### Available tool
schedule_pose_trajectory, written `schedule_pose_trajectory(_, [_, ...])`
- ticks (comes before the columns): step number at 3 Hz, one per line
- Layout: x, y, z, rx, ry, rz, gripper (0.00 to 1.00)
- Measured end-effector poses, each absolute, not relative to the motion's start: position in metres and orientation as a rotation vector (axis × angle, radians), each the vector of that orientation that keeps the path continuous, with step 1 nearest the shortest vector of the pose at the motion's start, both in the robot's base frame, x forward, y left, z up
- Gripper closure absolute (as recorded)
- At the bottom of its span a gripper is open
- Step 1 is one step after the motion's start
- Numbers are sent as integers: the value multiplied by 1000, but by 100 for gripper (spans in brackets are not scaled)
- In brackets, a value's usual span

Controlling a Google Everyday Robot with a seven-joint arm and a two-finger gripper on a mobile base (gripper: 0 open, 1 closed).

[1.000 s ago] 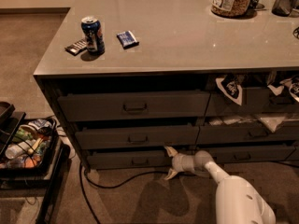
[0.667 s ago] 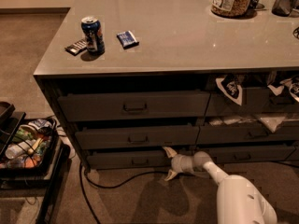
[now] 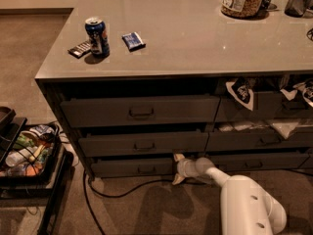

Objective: Open bottom drawer

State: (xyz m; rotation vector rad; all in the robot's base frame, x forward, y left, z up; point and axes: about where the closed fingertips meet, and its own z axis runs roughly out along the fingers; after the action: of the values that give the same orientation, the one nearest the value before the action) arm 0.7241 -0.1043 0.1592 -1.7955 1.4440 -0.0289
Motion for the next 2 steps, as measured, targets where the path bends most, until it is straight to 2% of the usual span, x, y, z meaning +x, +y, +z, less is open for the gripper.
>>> schedule_pose_trajectory(2, [743,-92,151,-1771,1456,-31,0])
